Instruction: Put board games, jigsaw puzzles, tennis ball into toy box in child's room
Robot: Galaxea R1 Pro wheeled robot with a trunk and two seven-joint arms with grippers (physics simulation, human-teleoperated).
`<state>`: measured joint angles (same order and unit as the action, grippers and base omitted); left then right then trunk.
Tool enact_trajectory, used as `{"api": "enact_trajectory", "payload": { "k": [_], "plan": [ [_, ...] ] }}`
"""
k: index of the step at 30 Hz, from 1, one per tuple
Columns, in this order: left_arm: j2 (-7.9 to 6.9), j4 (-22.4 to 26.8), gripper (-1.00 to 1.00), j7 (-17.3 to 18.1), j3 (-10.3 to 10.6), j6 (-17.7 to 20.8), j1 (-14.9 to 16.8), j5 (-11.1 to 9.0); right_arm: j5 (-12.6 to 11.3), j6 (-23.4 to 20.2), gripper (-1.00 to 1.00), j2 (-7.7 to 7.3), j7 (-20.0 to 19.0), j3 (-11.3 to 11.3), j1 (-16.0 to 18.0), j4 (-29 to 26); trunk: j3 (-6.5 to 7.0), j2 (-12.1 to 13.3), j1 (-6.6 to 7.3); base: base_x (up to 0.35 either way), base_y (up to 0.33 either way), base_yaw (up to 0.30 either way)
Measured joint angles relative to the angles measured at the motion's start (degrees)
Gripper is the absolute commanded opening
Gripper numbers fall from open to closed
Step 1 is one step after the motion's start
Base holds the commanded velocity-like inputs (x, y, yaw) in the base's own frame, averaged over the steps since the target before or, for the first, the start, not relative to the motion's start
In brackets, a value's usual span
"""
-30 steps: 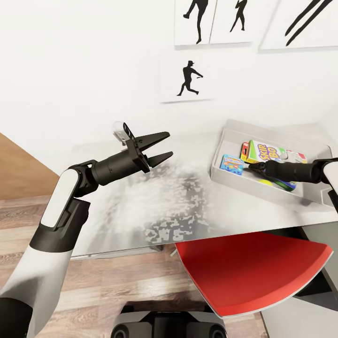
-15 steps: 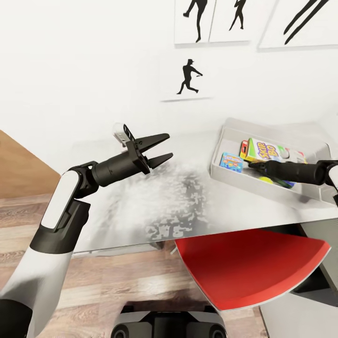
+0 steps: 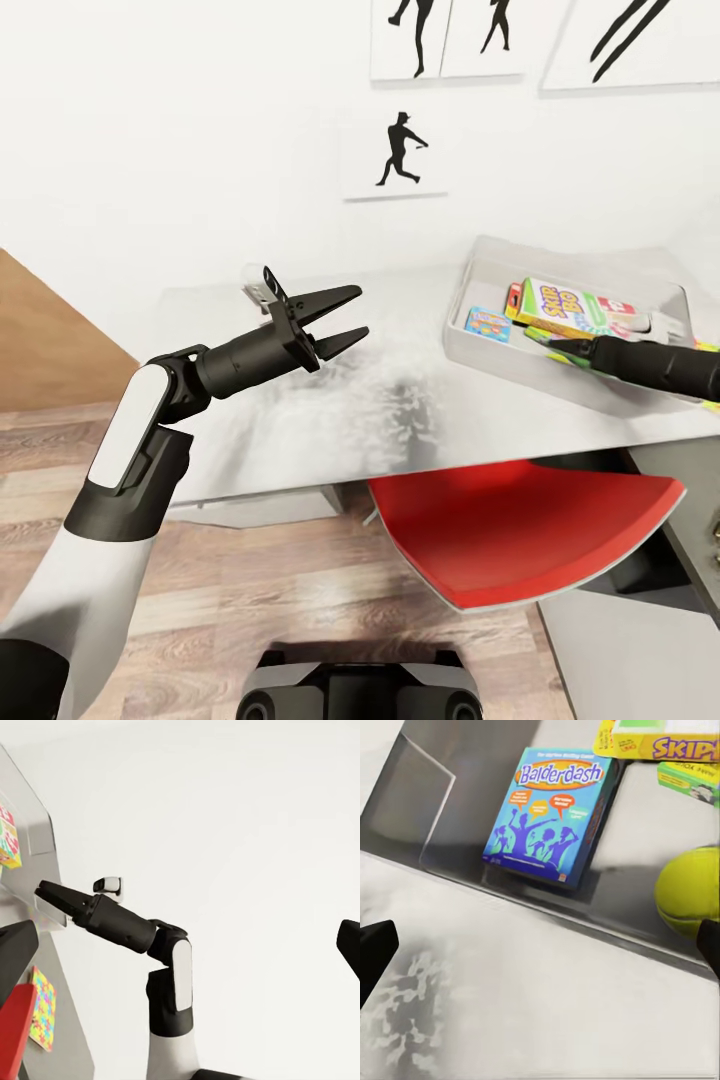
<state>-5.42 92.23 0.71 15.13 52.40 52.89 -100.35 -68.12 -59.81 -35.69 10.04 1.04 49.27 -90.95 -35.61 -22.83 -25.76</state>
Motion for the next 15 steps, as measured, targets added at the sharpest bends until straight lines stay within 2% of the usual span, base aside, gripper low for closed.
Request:
{"api": "enact_trajectory", "payload": {
  "k": [9, 15],
  "plan": [
    [0.03, 0.0, 1.00, 0.0, 0.0, 0.0, 0.0, 0.0, 0.1, 0.0, 1.00, -0.46, -1.9, 1.5, -0.5, -1.0, 0.00, 0.0, 0.01, -0.027, 0.000, 0.000],
    [0.10, 0.0, 1.00, 0.1, 0.0, 0.0, 0.0, 0.0, -0.1, 0.0, 1.00, -1.11, -6.4, 3.9, -0.5, -1.3, 0.00, 0.0, 0.01, -0.009, 0.000, 0.000]
  ]
}}
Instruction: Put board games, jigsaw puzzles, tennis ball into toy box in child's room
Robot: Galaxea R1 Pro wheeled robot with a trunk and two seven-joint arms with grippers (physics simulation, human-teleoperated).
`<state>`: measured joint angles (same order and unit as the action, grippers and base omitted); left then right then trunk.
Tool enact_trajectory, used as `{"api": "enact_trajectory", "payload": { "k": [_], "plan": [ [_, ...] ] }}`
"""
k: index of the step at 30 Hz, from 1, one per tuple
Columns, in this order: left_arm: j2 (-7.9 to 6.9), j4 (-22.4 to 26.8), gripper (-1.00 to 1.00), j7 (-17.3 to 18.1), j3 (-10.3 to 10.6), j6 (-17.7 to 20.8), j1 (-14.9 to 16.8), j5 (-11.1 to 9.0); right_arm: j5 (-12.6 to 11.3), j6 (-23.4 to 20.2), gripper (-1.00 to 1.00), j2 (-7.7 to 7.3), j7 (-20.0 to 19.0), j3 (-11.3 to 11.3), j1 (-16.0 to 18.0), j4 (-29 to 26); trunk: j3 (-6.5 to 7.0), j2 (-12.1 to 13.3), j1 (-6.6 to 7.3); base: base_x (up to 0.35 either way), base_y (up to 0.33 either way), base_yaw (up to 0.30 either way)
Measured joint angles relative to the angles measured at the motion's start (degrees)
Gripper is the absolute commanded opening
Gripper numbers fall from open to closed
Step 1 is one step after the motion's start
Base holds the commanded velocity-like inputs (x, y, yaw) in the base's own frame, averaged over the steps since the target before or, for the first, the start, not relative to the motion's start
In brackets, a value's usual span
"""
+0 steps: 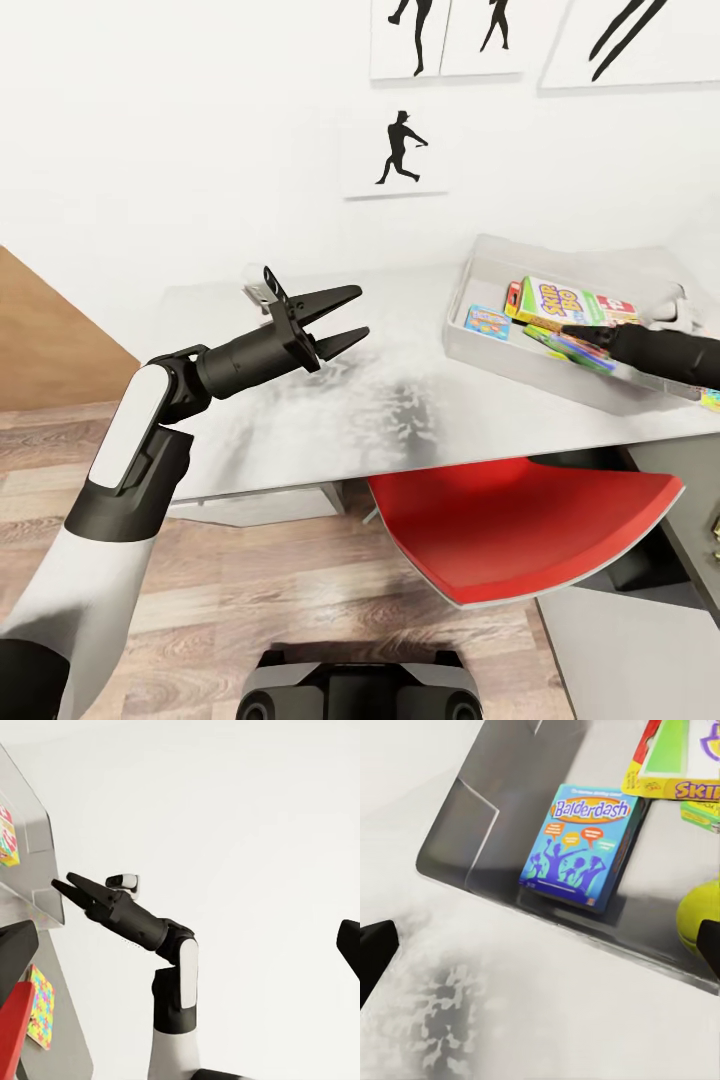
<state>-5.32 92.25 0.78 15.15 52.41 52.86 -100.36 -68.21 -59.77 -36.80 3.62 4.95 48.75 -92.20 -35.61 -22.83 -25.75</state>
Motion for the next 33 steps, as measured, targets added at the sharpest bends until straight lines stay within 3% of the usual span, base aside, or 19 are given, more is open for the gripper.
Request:
{"api": "enact_trajectory", "payload": {
  "k": [7, 21, 26, 33],
  "plan": [
    [0.06, 0.0, 1.00, 0.0, 0.0, 0.0, 0.0, 0.0, -0.1, 0.0, 1.00, -0.50, -3.9, 3.0, 1.3, -0.1, 0.00, 0.0, 0.00, -0.004, 0.000, 0.000],
    [0.46, 0.0, 1.00, -0.1, 0.2, -0.1, 0.0, 0.0, -0.2, 0.0, 1.00, -1.35, -5.8, 5.9, 2.5, -0.2, 0.00, 0.0, 0.00, -0.001, 0.000, 0.000],
    [0.68, 0.0, 1.00, -0.1, 0.3, -0.1, 0.1, 0.1, -0.2, 0.0, 1.00, -2.21, -6.0, 8.3, 0.4, -0.2, 0.00, 0.0, 0.00, 0.000, 0.000, -0.022],
    [1.37, 0.0, 1.00, 0.0, 0.5, 0.0, 0.4, 0.0, -0.2, 0.1, 1.00, -3.74, -6.2, 14.7, -7.4, -0.2, 0.08, 0.0, 0.00, 0.000, 0.000, -0.142]
  ]
}}
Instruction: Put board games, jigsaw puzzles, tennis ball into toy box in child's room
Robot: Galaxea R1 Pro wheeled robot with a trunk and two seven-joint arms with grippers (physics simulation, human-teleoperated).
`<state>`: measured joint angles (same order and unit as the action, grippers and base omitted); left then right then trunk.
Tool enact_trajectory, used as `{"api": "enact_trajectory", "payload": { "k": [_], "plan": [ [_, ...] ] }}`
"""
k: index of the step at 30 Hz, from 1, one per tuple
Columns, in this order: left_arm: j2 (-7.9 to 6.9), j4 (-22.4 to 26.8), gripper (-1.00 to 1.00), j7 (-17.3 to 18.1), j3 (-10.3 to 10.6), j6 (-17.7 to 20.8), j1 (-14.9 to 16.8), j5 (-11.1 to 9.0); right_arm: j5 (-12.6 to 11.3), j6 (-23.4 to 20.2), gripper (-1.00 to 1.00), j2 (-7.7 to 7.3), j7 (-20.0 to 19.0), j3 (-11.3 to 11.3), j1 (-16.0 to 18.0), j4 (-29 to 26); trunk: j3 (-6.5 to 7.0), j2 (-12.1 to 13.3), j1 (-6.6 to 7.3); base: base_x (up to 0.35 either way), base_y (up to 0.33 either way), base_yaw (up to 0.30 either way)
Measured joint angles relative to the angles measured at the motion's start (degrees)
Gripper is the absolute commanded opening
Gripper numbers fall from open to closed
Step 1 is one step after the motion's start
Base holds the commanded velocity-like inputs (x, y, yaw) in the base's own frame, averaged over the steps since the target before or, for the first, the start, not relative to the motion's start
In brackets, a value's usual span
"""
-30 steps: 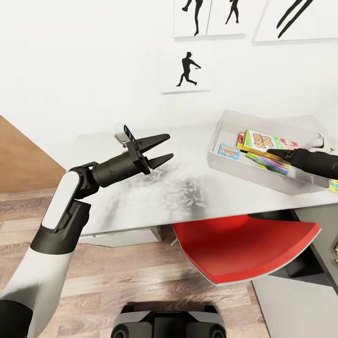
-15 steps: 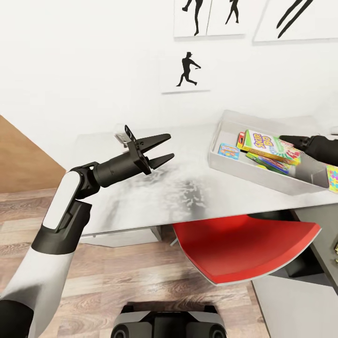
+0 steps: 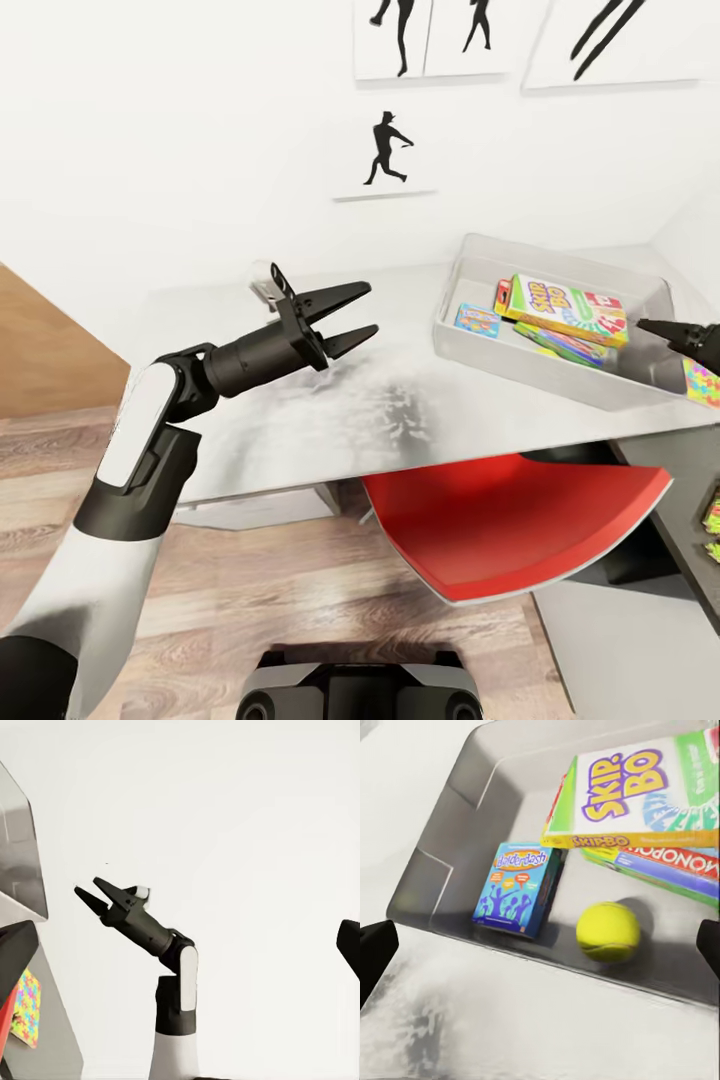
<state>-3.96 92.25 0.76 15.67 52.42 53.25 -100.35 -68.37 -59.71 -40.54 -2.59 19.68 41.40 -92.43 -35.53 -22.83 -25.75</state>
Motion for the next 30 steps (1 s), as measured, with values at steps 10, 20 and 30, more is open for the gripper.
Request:
{"api": "enact_trajectory", "payload": {
  "k": [10, 20, 30],
  "plan": [
    [2.63, 0.0, 1.00, 0.6, 0.9, 0.5, 1.0, -0.1, -0.4, 0.0, 1.00, -0.74, -2.5, 7.4, -7.4, 0.0, 0.25, 0.0, -0.01, 0.000, 0.000, -0.230],
    [6.11, 0.0, 1.00, 0.3, 5.7, 1.0, 4.1, -0.1, -0.4, 0.0, 1.00, -0.96, -5.8, 10.6, -12.1, 0.0, 0.56, 0.0, 0.00, 0.000, 0.000, -0.264],
    [8.81, 0.0, 1.00, -2.7, 10.0, 1.2, 6.7, 0.3, -0.4, 0.0, 1.00, -0.97, -6.6, 11.3, -13.6, 0.0, 0.88, 0.0, 0.00, 0.000, 0.000, -0.272]
  ]
}}
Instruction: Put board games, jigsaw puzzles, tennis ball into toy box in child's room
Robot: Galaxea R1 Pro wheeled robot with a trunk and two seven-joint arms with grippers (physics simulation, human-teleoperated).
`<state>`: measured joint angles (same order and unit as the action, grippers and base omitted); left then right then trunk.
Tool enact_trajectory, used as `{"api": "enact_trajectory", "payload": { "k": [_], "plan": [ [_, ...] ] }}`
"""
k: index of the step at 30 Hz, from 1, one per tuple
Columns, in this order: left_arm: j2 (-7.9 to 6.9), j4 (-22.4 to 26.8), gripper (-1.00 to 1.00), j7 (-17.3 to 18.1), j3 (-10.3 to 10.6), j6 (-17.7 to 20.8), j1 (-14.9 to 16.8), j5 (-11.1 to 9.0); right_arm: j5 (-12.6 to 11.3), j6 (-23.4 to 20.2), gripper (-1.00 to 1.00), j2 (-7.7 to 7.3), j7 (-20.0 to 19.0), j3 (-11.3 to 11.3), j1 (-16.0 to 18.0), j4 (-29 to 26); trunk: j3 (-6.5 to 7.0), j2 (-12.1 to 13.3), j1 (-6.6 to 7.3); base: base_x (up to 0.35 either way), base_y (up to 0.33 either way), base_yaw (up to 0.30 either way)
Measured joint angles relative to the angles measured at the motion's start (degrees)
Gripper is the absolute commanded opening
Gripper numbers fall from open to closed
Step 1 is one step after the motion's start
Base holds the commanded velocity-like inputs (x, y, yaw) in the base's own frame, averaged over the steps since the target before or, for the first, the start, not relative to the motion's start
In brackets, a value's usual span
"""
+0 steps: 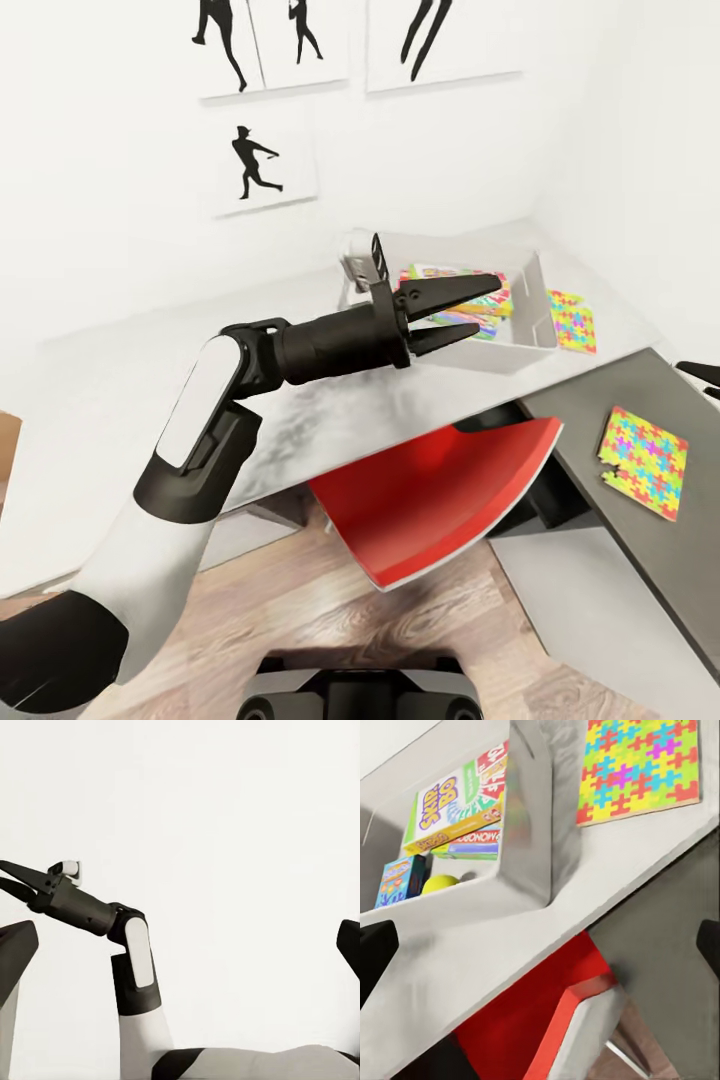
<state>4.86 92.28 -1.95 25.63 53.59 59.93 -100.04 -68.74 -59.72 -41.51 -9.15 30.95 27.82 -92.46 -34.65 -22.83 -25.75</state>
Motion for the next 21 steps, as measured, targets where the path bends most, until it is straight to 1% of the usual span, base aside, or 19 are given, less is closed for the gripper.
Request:
{"api": "enact_trajectory", "payload": {
  "k": [11, 13, 14, 16, 17, 19, 20, 21],
  "plan": [
    [1.07, 0.0, 1.00, -3.0, 1.1, 0.0, 0.7, 0.5, 0.1, 0.0, 1.00, 0.01, -0.1, 0.0, -0.3, 0.0, 0.36, 0.0, 0.00, 0.000, 0.000, -0.273],
    [1.62, 0.0, 1.00, -4.9, 1.3, 0.0, 0.8, 0.7, 0.3, 0.0, 1.00, 0.16, -0.1, -0.2, -0.4, 0.1, 0.42, 0.0, 0.00, 0.000, 0.000, -0.274],
    [1.63, 0.0, 1.00, -5.0, 1.3, 0.0, 0.8, 0.7, 0.3, 0.0, 1.00, 0.17, -0.1, -0.2, -0.4, 0.1, 0.46, 0.0, 0.00, 0.000, 0.000, -0.274],
    [2.23, 0.0, 1.00, -8.0, 1.8, -0.1, 0.9, 0.9, 0.7, 0.0, 1.00, 0.34, -0.1, -0.2, -0.5, 0.3, 0.52, 0.0, 0.00, 0.000, 0.000, -0.274],
    [2.24, 0.0, 1.00, -8.1, 1.8, -0.1, 0.9, 0.9, 0.6, 0.0, 1.00, 0.34, -0.1, -0.2, -0.5, 0.3, 0.55, 0.0, 0.00, 0.000, 0.000, -0.274],
    [2.79, 0.0, 1.00, -12.0, 2.8, -0.2, 1.3, 1.0, 1.2, 0.0, 1.00, 0.45, -0.1, -0.3, -1.0, 0.6, 0.62, 0.0, 0.00, 0.000, 0.000, -0.274],
    [2.80, 0.0, 1.00, -12.1, 2.8, -0.2, 1.3, 1.0, 1.1, 0.0, 1.00, 0.45, -0.1, -0.3, -1.0, 0.6, 0.65, 0.0, 0.00, 0.000, 0.000, -0.274],
    [3.02, 0.0, 1.00, -14.2, 3.5, -0.2, 1.5, 1.1, 1.4, 0.0, 1.00, 0.47, -0.2, -0.3, -1.6, 0.8, 0.68, 0.0, 0.00, 0.000, 0.000, -0.274]
  ]
}}
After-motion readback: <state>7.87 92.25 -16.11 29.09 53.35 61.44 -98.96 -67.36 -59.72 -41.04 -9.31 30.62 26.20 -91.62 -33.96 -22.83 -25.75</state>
